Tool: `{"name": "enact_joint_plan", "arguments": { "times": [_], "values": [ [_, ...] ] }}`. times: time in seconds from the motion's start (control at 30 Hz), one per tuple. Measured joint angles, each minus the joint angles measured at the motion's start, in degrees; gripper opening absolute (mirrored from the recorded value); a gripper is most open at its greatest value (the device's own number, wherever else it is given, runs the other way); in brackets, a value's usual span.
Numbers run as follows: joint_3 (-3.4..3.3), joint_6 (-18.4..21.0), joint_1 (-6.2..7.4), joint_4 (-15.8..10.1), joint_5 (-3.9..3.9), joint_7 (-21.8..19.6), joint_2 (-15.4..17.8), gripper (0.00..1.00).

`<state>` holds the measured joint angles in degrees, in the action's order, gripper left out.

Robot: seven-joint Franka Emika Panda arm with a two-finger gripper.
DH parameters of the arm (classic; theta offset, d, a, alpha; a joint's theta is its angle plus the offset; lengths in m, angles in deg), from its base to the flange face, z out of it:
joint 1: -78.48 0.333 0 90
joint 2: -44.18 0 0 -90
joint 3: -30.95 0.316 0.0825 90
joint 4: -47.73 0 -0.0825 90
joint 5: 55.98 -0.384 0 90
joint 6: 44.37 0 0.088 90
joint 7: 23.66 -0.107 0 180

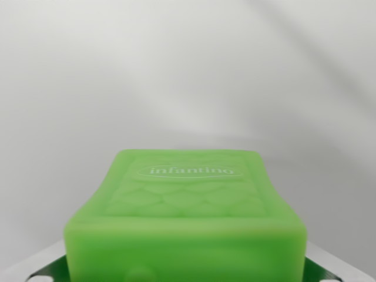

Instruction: Stack cube

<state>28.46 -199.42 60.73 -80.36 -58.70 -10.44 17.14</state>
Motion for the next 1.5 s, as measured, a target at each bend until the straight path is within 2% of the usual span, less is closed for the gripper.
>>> {"name": "enact_joint_plan", "arguments": {
  "times": [0.37,0.87,1.5],
  "values": [
    [-0.37,3.2,0.29,-0.8,0.13,-0.1,4.0,0.0],
    [-0.65,8.6,0.5,-1.1,0.74,-0.6,10.1,0.0],
    [-0.6,8.7,4.27,-1.1,0.83,-4.9,10.0,0.0]
  ]
}}
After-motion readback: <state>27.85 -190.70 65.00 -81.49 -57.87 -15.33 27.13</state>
